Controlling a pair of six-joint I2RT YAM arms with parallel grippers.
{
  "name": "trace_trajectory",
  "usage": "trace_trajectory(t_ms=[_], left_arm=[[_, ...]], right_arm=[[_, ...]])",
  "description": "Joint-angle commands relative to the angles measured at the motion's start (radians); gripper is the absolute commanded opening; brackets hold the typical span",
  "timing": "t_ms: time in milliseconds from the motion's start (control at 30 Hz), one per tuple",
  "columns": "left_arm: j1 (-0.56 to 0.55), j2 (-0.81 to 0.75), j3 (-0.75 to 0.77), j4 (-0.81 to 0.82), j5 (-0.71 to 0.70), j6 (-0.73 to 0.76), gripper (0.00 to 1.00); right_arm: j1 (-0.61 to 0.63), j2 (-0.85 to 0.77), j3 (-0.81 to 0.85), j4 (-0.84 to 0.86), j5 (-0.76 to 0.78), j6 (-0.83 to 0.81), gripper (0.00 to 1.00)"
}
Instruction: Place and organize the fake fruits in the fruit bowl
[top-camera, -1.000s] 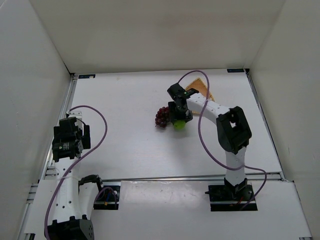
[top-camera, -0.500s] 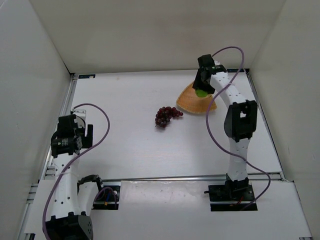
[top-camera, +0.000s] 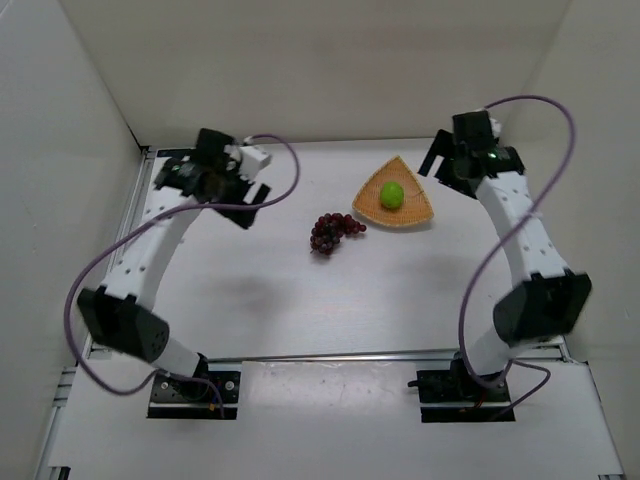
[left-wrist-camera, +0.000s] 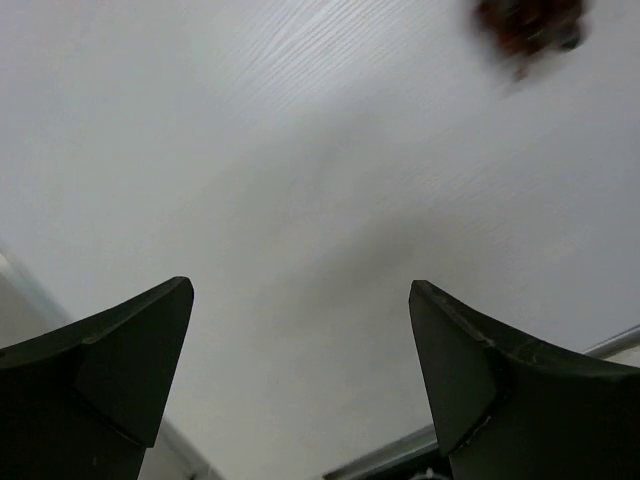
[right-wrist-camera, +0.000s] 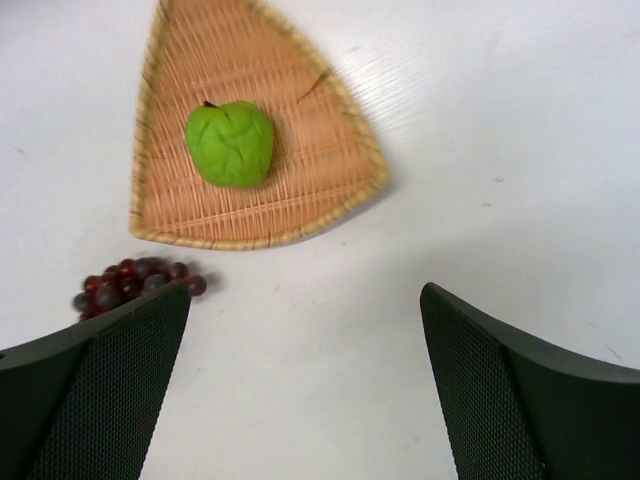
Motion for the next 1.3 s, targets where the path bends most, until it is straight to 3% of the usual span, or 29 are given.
trace_trajectory(t_ms=[0,100,300,467,767,933,967,1000,1100,1267], left_arm=[[-0.143,0.181,0.155,-0.049,0.147,-0.034,1.00],[-0.238,0.387,0.310,-0.040,0.280,-0.075,1.00],[-0.372,0.710,0.579,-0.040,0.290,-0.123,1.00],[-0.387,0.868,0.590,0.003,0.089,-0.132,1.00],[-0.387,0.937,0.551,0.083,-0.005,-0.132,1.00],[-0.396,0.850,0.485,0.106,0.015,-0.132,0.71],[-0.397,0.807,0.475,0.106,0.015,-0.132,0.55],[-0.397,0.784,0.475,0.106,0.015,-0.121,0.46],[-0.407,0.716,0.504,0.115,-0.023,-0.109,0.30],[-0.444,0.667,0.593,0.248,-0.095,-0.072,0.39]], right_arm=[[-0.063,-0.184,-0.105,0.013,0.015,-0.013,1.00],[-0.118,-0.297,-0.223,0.013,0.015,-0.013,1.00],[-0.151,-0.417,-0.334,0.004,0.015,-0.031,1.00],[-0.160,-0.442,-0.353,-0.005,0.024,-0.031,1.00],[-0.160,-0.401,-0.331,-0.005,0.001,-0.031,1.00],[-0.160,-0.355,-0.300,-0.005,-0.010,-0.031,1.00],[-0.160,-0.354,-0.300,-0.005,-0.010,-0.031,1.00],[-0.160,-0.345,-0.300,-0.005,-0.010,-0.031,1.00],[-0.160,-0.336,-0.300,0.004,-0.010,-0.031,1.00],[-0.160,-0.307,-0.300,0.013,-0.028,-0.031,1.00]])
